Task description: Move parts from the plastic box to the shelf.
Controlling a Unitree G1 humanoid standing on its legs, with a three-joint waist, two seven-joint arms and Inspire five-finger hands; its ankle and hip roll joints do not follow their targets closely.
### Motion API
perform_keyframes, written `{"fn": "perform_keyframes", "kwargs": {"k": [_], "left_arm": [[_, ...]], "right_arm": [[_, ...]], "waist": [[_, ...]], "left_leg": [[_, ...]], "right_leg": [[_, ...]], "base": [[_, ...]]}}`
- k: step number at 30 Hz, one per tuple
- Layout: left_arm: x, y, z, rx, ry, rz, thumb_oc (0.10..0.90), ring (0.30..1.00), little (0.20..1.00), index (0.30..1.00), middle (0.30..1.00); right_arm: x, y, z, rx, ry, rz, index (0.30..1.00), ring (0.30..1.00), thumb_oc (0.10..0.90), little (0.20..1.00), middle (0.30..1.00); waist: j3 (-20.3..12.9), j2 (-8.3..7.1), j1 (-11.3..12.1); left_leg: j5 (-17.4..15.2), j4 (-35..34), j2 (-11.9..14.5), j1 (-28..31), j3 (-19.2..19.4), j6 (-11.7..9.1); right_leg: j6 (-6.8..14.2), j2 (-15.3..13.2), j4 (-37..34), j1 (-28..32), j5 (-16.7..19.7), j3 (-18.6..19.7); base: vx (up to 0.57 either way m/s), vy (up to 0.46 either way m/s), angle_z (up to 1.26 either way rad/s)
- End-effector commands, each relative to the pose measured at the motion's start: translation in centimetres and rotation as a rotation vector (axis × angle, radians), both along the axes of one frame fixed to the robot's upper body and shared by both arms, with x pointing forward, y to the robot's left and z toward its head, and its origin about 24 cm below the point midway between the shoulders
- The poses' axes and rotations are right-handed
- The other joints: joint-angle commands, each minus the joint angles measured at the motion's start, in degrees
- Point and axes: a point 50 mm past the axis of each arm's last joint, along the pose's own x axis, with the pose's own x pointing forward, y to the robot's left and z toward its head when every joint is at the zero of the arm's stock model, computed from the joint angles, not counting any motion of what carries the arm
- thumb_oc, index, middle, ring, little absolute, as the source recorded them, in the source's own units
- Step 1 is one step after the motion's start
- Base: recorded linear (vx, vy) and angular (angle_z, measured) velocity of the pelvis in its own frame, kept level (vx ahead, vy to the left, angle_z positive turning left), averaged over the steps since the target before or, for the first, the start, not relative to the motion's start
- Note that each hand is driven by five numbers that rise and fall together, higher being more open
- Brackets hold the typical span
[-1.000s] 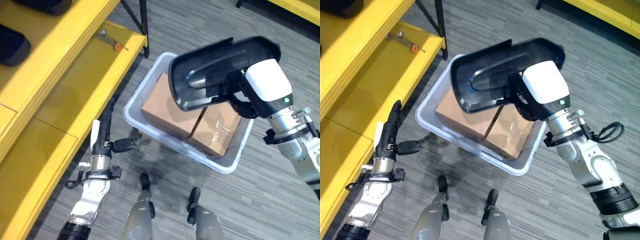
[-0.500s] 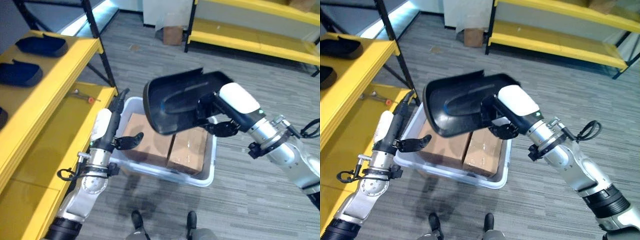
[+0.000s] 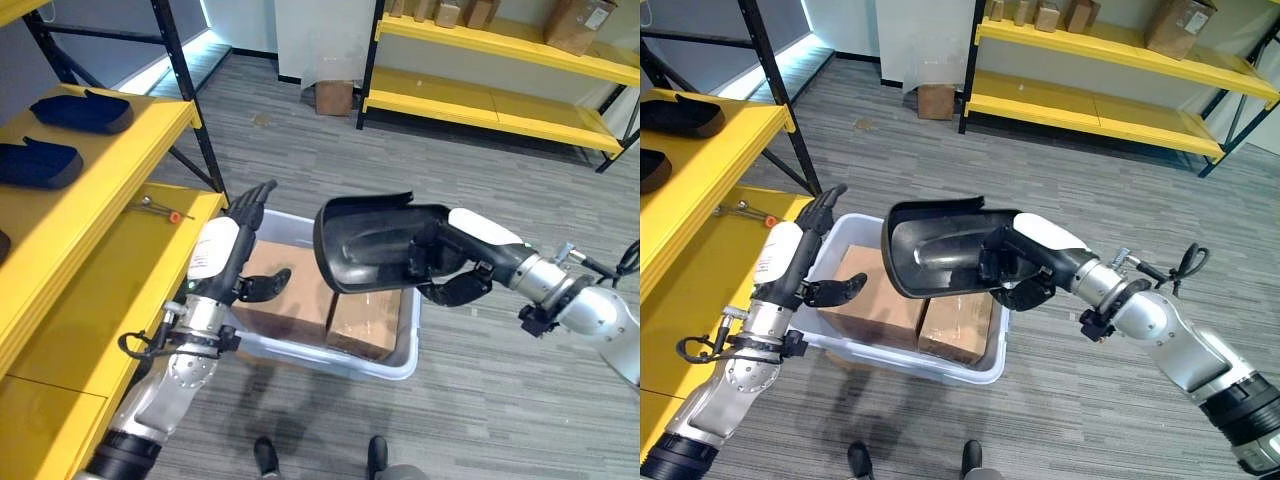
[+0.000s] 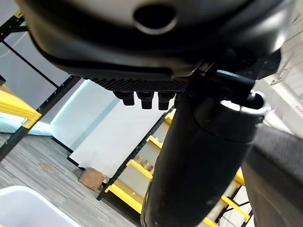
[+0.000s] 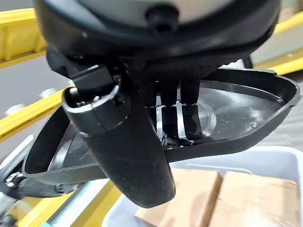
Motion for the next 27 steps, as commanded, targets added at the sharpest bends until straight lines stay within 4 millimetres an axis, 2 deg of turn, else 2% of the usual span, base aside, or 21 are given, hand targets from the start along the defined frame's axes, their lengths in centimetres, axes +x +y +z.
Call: {"fn": "perform_keyframes", "kwargs": {"k": [1,7,15,21,23,24,27], "left_arm": [[0.5,-0.5,4.0,0.047,-0.233,-0.054,0.900,1.000,1.000,1.000,1.000],[0.5,-0.6,5.2,0.145,-0.297,-0.070,0.900,1.000,1.000,1.000,1.000],[0.7,-1.8,6.9,0.279,-0.390,-0.120,0.900,1.000,1.000,1.000,1.000],[1.1,-4.0,8.1,0.518,-0.476,-0.228,0.900,1.000,1.000,1.000,1.000],[1.2,-4.0,8.1,0.520,-0.478,-0.229,0.900,1.000,1.000,1.000,1.000],[1.0,-5.0,8.5,0.587,-0.504,-0.283,0.900,1.000,1.000,1.000,1.000],[0.9,-6.3,9.0,0.642,-0.550,-0.347,0.900,1.000,1.000,1.000,1.000]], "right_arm": [[0.1,0.2,4.8,0.131,-0.178,0.034,0.300,0.300,0.400,0.300,0.300],[0.5,-0.3,4.6,0.137,-0.167,0.007,0.300,0.300,0.400,0.300,0.300],[1.0,-0.1,4.5,0.135,-0.162,0.005,0.300,0.300,0.400,0.300,0.300],[1.4,0.7,4.7,0.129,-0.157,0.031,0.300,0.300,0.400,0.300,0.300],[1.4,0.6,4.7,0.131,-0.159,0.030,0.300,0.300,0.400,0.300,0.300],[1.5,0.9,4.9,0.128,-0.165,0.042,0.300,0.300,0.400,0.300,0.300],[1.6,1.5,4.8,0.130,-0.170,0.061,0.300,0.300,0.400,0.300,0.300]], "waist": [[-5.10,-0.68,1.51],[-4.84,-0.42,1.80],[-4.78,-0.10,1.50],[-4.91,0.19,0.90],[-4.82,0.09,0.96],[-4.85,0.17,0.70],[-4.90,0.23,0.35]], "left_leg": [[-2.15,-0.44,5.84,6.53,-0.83,-5.58],[-2.05,-0.44,5.82,6.36,-1.14,-5.66],[-2.23,-0.44,5.75,6.59,-1.29,-5.63],[-2.48,-0.44,5.76,6.72,-1.38,-5.63],[-2.48,-0.44,5.75,6.71,-1.40,-5.63],[-2.55,-0.44,5.77,6.79,-1.40,-5.60],[-2.70,-0.44,5.81,6.91,-1.36,-5.58]], "right_leg": [[4.42,-3.68,1.87,-1.82,3.26,-0.82],[4.44,-3.72,1.87,-1.58,3.11,-1.15],[4.48,-3.86,2.11,-1.28,2.99,-1.24],[4.62,-3.85,2.16,-1.10,2.78,-1.10],[4.62,-3.86,2.15,-1.09,2.78,-1.12],[4.60,-3.84,2.21,-1.08,2.76,-1.00],[4.65,-3.80,2.11,-1.10,2.81,-0.82]], "base": [[0.00,0.000,0.00],[0.00,0.000,0.00],[0.00,0.000,0.00],[0.00,0.000,0.00],[0.00,0.000,0.00],[0.00,0.000,0.00],[0.00,0.000,0.00]]}}
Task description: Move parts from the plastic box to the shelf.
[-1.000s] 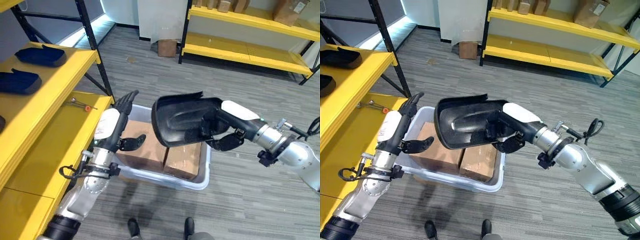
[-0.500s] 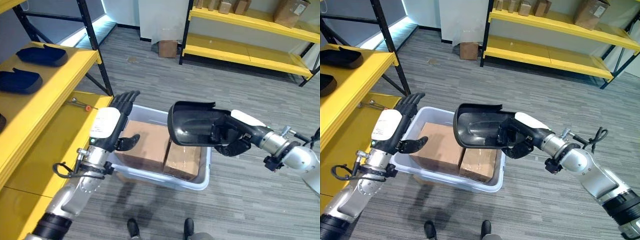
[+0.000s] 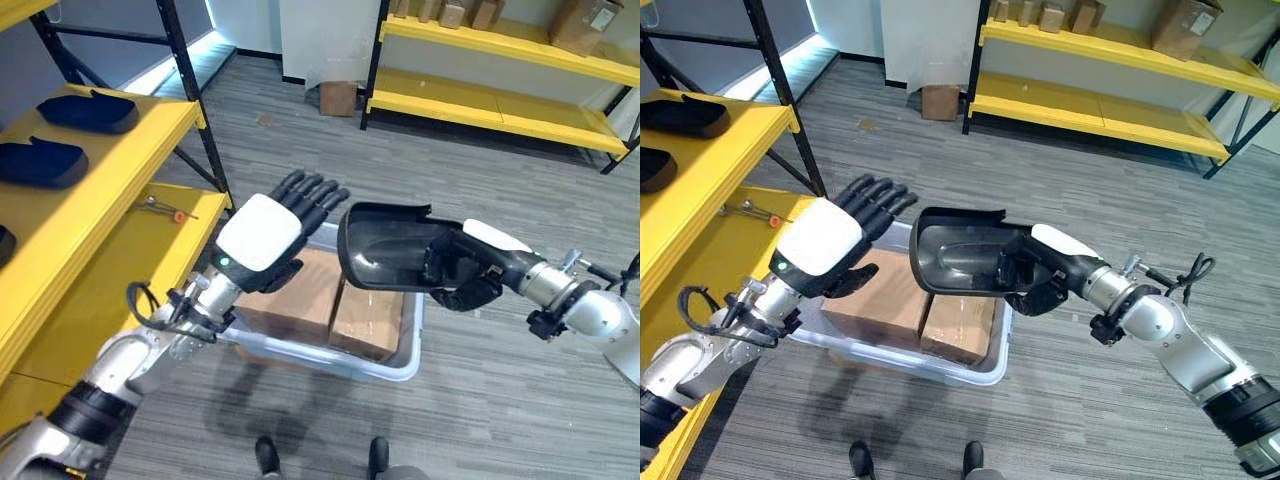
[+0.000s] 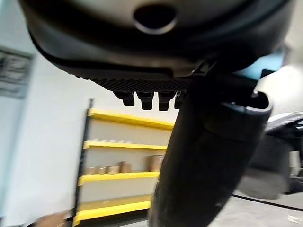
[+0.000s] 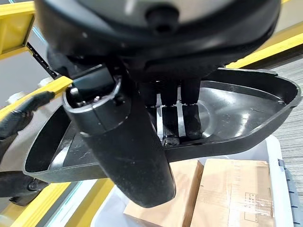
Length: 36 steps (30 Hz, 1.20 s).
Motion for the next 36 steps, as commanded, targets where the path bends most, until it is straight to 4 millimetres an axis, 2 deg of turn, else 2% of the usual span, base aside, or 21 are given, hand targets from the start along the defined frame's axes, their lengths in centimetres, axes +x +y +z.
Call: {"fn": "perform_keyframes", "kwargs": {"k": [1,5,16,36], "left_arm": [[-0.2,-2.6,4.4,-0.014,-0.215,-0.161,0.900,1.000,1.000,1.000,1.000],[-0.4,-3.9,4.9,0.005,-0.254,-0.215,0.900,1.000,1.000,1.000,1.000],[-0.4,-5.0,5.4,0.011,-0.310,-0.256,0.900,1.000,1.000,1.000,1.000],[1.8,-4.2,1.6,0.068,-0.159,-0.144,0.900,1.000,1.000,1.000,1.000]], "right_arm": [[1.1,2.8,6.1,0.097,-0.252,0.122,0.300,0.300,0.400,0.300,0.300],[1.2,3.1,6.2,0.101,-0.264,0.132,0.300,0.300,0.400,0.300,0.300],[1.4,3.8,6.2,0.121,-0.279,0.144,0.300,0.300,0.400,0.300,0.300],[1.6,4.0,6.7,0.146,-0.316,0.136,0.300,0.300,0.400,0.300,0.300]], "waist": [[-4.72,-0.08,0.81],[-4.75,-0.23,0.51],[-4.77,-0.28,0.13],[-4.44,-0.08,-0.61]], "left_leg": [[-2.85,-0.45,5.96,7.04,-0.88,-5.60],[-2.95,-0.45,5.92,7.08,-0.82,-5.57],[-3.23,-0.45,5.94,7.30,-0.60,-5.45],[-3.30,-0.45,5.99,7.52,0.07,-5.43]], "right_leg": [[4.69,-3.64,2.11,-1.30,2.85,-0.25],[4.74,-3.59,2.05,-1.36,2.91,0.03],[4.74,-3.55,1.95,-1.44,2.92,0.43],[4.67,-3.32,1.60,-1.87,3.12,1.28]], "base": [[0.00,0.000,0.00],[0.00,0.000,0.00],[0.00,0.000,0.00],[0.00,0.000,0.00]]}}
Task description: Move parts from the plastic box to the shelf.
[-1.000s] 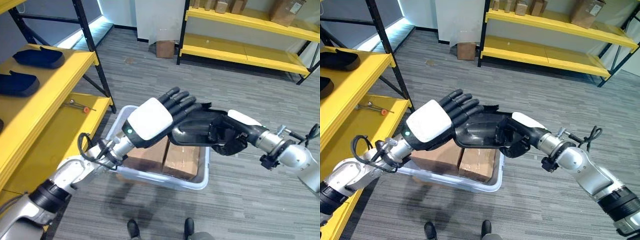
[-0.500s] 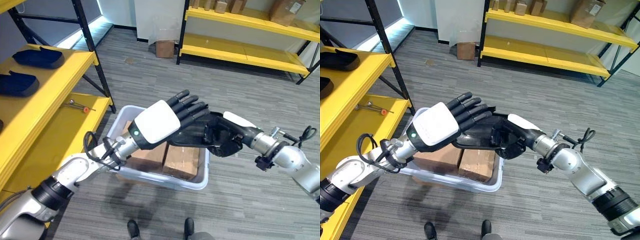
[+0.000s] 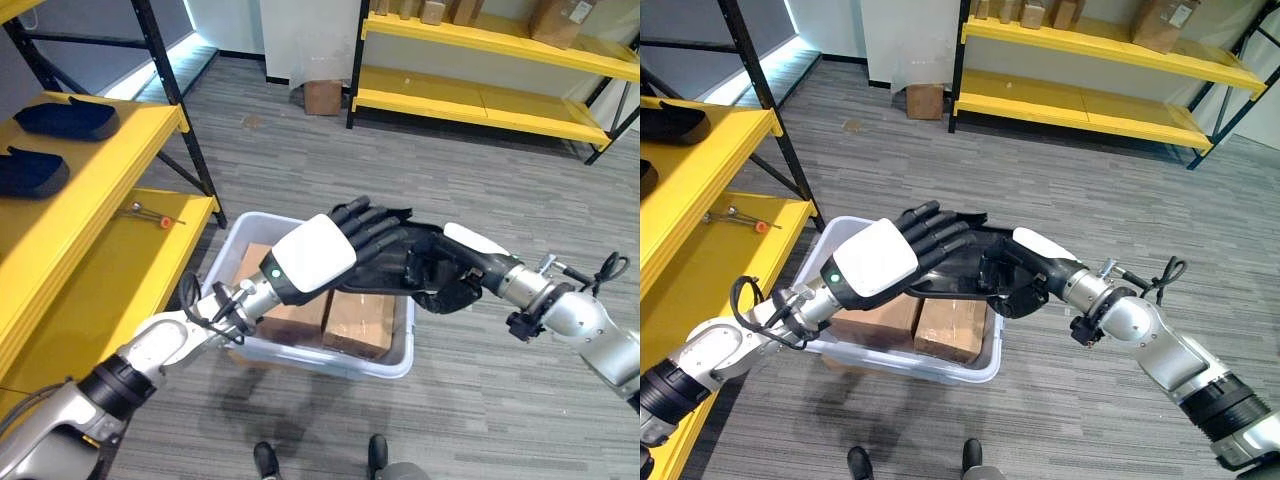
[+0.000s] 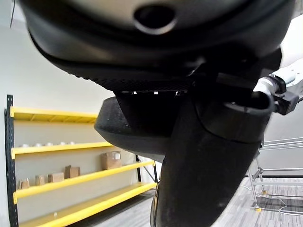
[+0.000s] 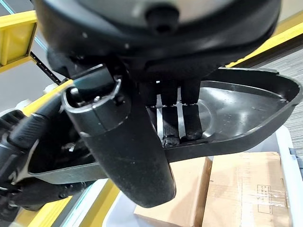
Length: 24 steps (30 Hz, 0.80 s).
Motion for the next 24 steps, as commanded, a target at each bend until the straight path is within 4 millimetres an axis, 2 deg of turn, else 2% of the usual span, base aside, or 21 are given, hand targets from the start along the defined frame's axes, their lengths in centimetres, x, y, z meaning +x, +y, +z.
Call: {"fn": "perform_keyframes", "kwargs": {"k": [1,9,24], "left_arm": [[1.3,-1.4,3.8,-0.114,-0.155,-0.043,0.900,1.000,1.000,1.000,1.000],[1.2,-1.0,3.7,-0.112,-0.149,-0.034,0.900,1.000,1.000,1.000,1.000],[-0.5,0.2,5.9,-0.160,-0.227,-0.056,0.900,1.000,1.000,1.000,1.000]], "right_arm": [[1.2,2.1,7.3,0.111,-0.324,0.077,0.300,0.300,0.400,0.300,0.300],[1.2,1.8,7.2,0.109,-0.326,0.060,0.300,0.300,0.400,0.300,0.300],[1.5,0.0,6.8,0.097,-0.333,-0.026,0.300,0.300,0.400,0.300,0.300]], "waist": [[-4.44,-0.10,1.37],[-4.33,-0.06,1.39],[-4.70,0.07,1.77]], "left_leg": [[-3.30,-0.45,5.94,7.20,-0.57,-5.41],[-3.40,-0.45,5.85,7.30,-0.41,-5.36],[-3.68,-0.45,5.72,7.69,-0.63,-5.32]], "right_leg": [[4.69,-3.36,1.59,-1.68,3.11,0.60],[4.65,-3.38,1.66,-1.75,3.10,0.89],[4.76,-3.59,1.44,-0.97,3.04,0.43]], "base": [[0.00,0.000,0.00],[0.00,0.000,0.00],[0.00,0.000,0.00]]}}
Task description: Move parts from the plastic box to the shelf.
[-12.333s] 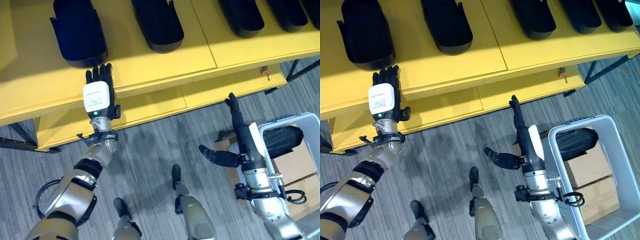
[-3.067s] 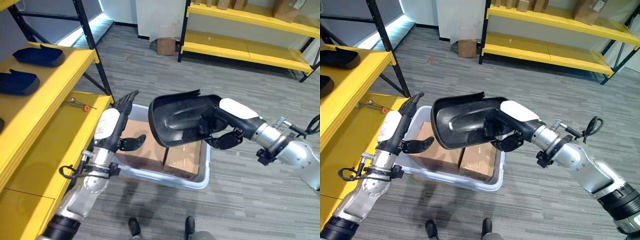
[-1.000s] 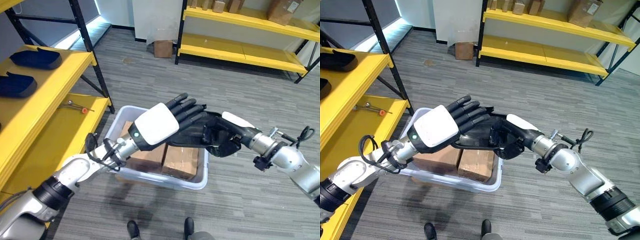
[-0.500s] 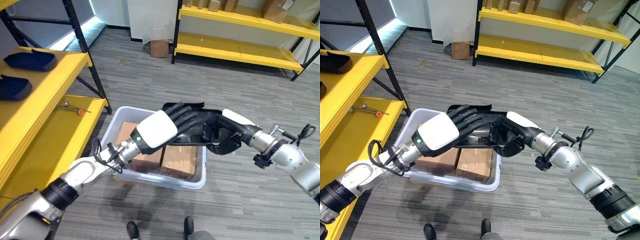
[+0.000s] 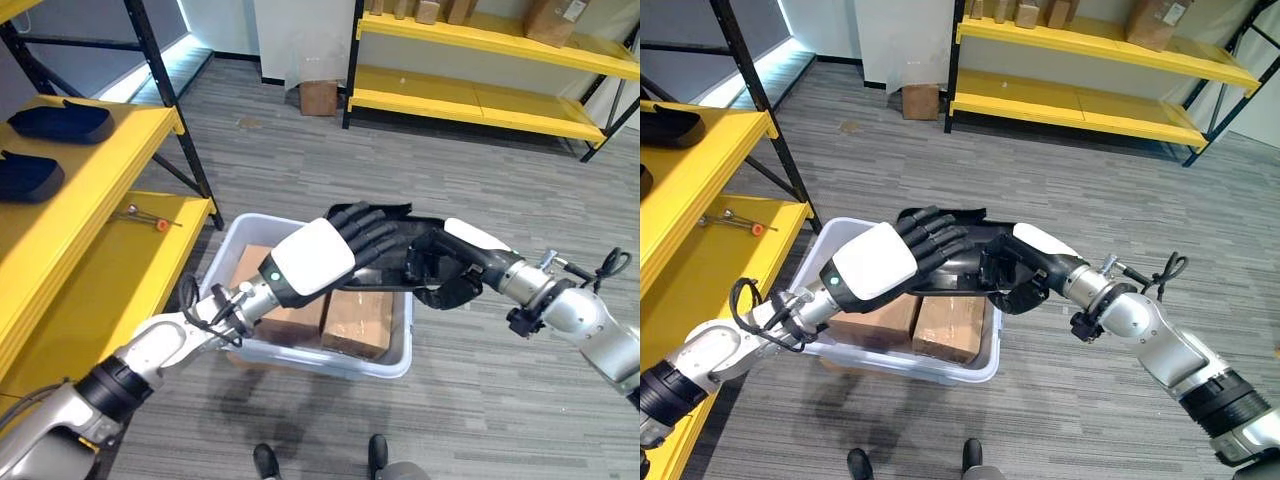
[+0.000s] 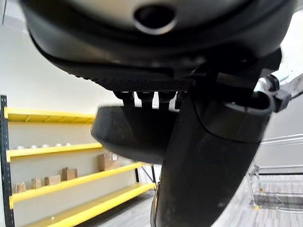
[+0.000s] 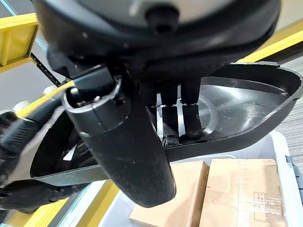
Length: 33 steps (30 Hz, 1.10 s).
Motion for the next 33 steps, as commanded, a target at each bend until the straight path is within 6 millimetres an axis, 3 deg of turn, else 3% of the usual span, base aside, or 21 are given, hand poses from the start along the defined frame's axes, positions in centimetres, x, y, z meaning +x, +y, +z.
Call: {"fn": "perform_keyframes", "kwargs": {"k": [1,33], "left_arm": [[0.2,-0.1,4.4,-0.152,-0.172,-0.042,0.900,1.000,1.000,1.000,1.000],[2.4,-1.5,1.3,-0.136,-0.050,0.007,0.900,1.000,1.000,1.000,1.000]], "right_arm": [[1.2,0.3,6.7,0.118,-0.321,-0.007,0.300,0.300,0.400,0.300,0.300],[1.0,1.6,7.7,0.159,-0.356,0.051,0.300,0.300,0.400,0.300,0.300]], "waist": [[-4.73,0.13,1.47],[-3.93,0.09,0.33]], "left_leg": [[-3.69,-0.44,5.64,7.33,-1.10,-5.31],[-3.49,-0.44,5.69,7.11,-0.79,-5.17]], "right_leg": [[4.78,-3.62,1.43,-1.08,3.10,-0.04],[4.52,-3.30,1.53,-1.88,3.13,0.81]], "base": [[0.00,0.000,0.00],[0.00,0.000,0.00]]}}
